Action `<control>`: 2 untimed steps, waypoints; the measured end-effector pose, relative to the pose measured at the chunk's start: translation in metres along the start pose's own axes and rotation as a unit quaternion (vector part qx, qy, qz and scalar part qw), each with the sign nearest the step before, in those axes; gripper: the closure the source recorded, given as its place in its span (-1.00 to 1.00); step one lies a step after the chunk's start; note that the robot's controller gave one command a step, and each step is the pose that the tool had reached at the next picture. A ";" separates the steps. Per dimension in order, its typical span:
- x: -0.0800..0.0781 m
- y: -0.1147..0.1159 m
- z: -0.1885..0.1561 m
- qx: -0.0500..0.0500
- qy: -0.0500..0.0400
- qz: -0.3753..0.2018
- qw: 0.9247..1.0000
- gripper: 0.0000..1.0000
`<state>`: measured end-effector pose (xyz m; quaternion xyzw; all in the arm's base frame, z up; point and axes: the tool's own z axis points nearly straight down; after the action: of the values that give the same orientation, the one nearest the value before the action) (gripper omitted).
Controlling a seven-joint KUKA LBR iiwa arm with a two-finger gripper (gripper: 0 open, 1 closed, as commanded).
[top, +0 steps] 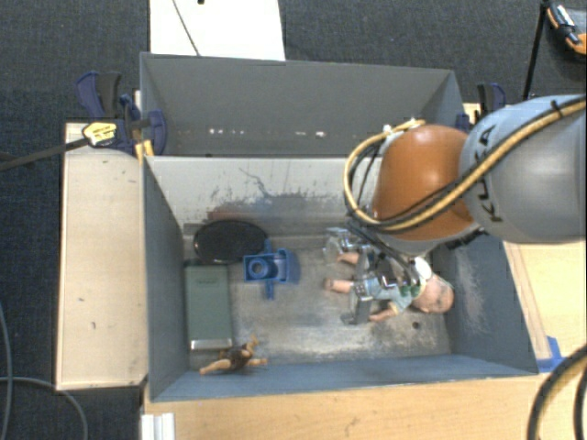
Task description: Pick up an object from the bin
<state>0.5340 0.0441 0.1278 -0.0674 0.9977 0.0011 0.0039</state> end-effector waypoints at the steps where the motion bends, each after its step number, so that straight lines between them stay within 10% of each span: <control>1: -0.007 -0.018 0.020 0.001 0.002 -0.115 0.993 -1.00; 2: -0.006 -0.037 -0.009 -0.001 0.006 -0.078 0.997 -1.00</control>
Offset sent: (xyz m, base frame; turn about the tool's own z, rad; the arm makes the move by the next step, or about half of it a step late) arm 0.0142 -0.0551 0.0457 -0.1975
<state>0.5443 0.0086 0.1363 -0.1455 0.9894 0.0012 -0.0018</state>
